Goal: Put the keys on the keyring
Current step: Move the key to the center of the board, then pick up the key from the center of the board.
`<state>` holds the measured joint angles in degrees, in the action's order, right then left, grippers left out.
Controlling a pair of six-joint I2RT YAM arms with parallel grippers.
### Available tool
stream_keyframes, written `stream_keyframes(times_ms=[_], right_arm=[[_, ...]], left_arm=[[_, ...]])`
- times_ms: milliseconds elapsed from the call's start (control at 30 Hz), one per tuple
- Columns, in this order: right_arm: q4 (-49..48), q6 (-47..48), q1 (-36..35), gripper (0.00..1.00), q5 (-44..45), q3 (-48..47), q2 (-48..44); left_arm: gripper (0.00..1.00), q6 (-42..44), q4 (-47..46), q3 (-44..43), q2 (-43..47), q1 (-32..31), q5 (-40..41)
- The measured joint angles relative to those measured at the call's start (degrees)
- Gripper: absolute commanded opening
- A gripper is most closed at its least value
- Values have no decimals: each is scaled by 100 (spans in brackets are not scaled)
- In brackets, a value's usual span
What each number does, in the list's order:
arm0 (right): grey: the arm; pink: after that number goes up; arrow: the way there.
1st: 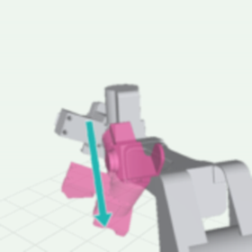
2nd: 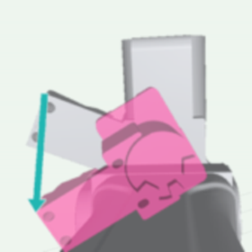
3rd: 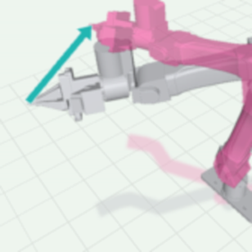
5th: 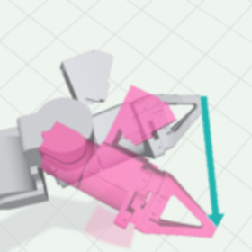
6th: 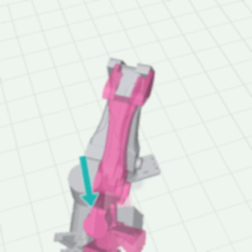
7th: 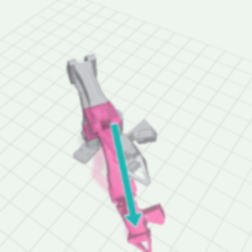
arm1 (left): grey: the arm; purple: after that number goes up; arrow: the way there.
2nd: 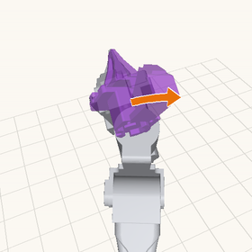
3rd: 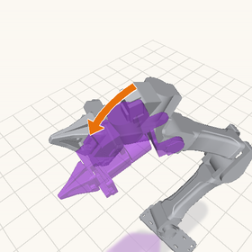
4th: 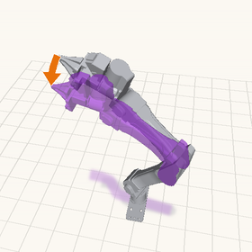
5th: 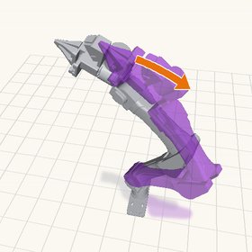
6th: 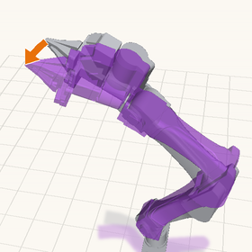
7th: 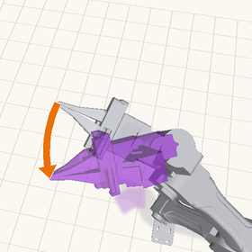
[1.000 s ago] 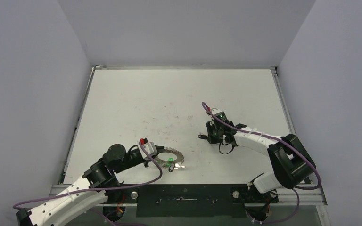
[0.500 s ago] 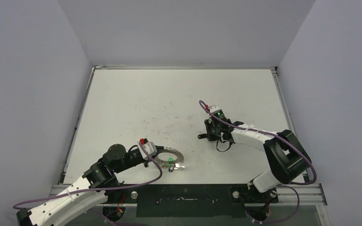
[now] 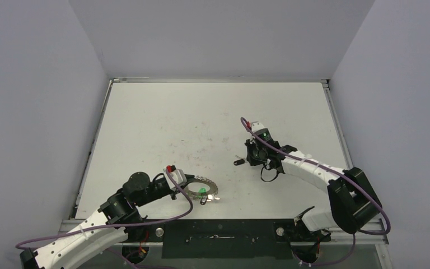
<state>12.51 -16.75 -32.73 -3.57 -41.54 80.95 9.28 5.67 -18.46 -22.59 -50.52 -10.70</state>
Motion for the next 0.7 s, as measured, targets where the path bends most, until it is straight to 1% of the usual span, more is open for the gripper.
stream_keyframes(times_ms=[33,67,100,133,167,233,333,433,567,633,700], right_arm=[[24,9,0,0,2,0,-114],[39,13,0,9,2,0,-199],[50,31,0,20,7,0,-297],[46,42,0,28,13,0,-352],[44,48,0,32,17,-2,-380],[55,85,2,37,39,-2,-376],[87,122,0,39,37,-22,-249],[92,140,2,41,17,-114,90],[90,160,0,41,-26,-221,494],[83,162,0,36,-39,-249,625],[76,164,0,29,-46,-262,702]], left_arm=[[0,-4,0,11,-7,0,0],[0,-9,7,13,-11,0,0],[0,-9,9,17,-17,0,0],[0,-9,7,20,-22,0,0],[0,-11,7,22,-26,0,0],[0,-15,7,22,-37,0,0],[0,-24,7,22,-52,0,-4],[0,-33,4,22,-63,0,-9],[0,-59,4,24,-90,0,-22],[0,-72,4,24,-92,0,-24],[0,-79,4,24,-92,0,-24]])
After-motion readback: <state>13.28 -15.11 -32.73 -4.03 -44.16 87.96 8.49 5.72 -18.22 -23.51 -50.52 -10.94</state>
